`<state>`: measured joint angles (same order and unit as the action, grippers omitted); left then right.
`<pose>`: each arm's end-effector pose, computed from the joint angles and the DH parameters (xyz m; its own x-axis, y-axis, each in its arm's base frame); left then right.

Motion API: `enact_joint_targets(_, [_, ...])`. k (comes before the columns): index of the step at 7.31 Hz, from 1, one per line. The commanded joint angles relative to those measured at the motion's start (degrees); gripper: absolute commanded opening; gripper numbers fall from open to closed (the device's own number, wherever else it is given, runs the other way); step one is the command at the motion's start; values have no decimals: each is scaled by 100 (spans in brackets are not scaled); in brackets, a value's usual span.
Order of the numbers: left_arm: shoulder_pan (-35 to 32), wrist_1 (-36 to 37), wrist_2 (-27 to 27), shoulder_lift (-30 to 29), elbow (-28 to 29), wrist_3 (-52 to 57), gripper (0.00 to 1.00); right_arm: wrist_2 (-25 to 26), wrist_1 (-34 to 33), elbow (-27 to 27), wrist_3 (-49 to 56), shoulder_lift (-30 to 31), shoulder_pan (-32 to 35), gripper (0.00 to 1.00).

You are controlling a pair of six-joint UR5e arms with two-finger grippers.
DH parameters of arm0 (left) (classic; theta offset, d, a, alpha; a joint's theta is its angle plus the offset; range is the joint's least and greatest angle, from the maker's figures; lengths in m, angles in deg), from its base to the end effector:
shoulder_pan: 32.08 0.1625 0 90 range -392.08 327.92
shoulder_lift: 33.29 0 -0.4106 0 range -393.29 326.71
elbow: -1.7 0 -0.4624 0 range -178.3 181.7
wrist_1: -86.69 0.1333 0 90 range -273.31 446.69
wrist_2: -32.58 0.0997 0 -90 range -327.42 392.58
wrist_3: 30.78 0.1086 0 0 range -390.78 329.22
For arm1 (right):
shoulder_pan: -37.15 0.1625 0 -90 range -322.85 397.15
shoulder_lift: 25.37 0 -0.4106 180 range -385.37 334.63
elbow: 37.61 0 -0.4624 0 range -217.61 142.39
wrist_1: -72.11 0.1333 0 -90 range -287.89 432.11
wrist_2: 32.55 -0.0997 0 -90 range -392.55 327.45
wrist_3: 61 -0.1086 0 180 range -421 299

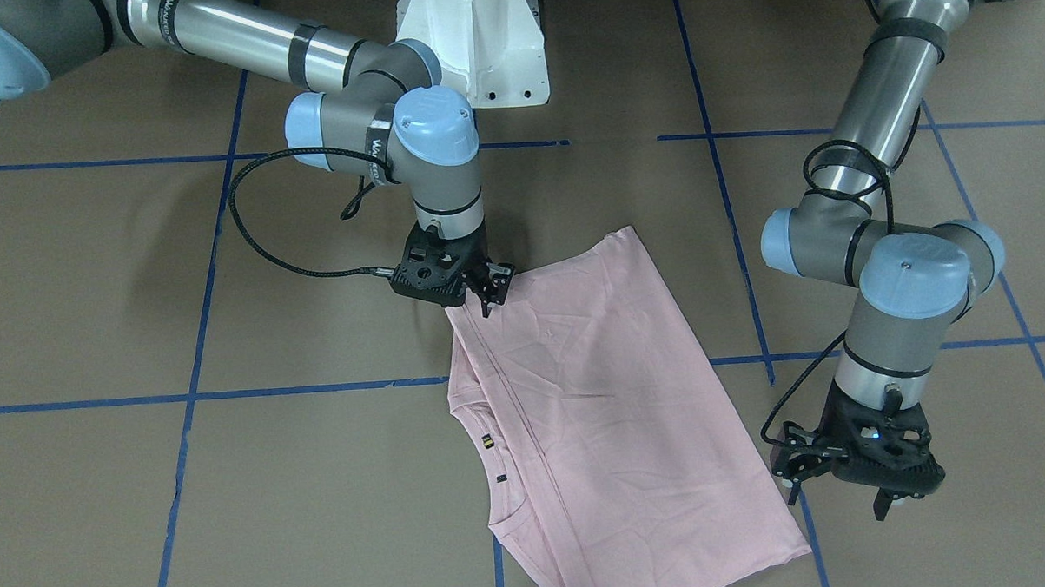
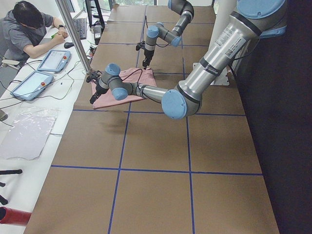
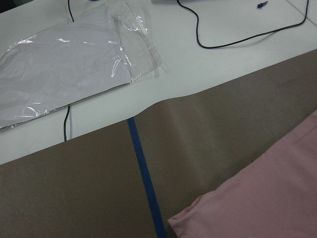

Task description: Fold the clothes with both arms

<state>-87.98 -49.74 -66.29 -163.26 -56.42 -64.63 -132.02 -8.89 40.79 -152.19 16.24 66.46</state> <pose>0.3895 -0.7831 0.3932 0.8023 0.2787 -0.5279 0.1463 0.7656 0.6264 -0.6617 -0.5038 0.1615 0.6000 0.3603 0.7143 -0.3926 0.9105 -0.1296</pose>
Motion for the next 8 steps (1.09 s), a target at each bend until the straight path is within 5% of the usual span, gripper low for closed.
enact_joint_targets(1, [0,-7,0,15,-23,-7,100,217,-39,-87,-4,-4,-127,66])
enact_joint_targets(8, [18,11,0,112,-164,-7,100,542,-4,-149,-39,23,-303,66])
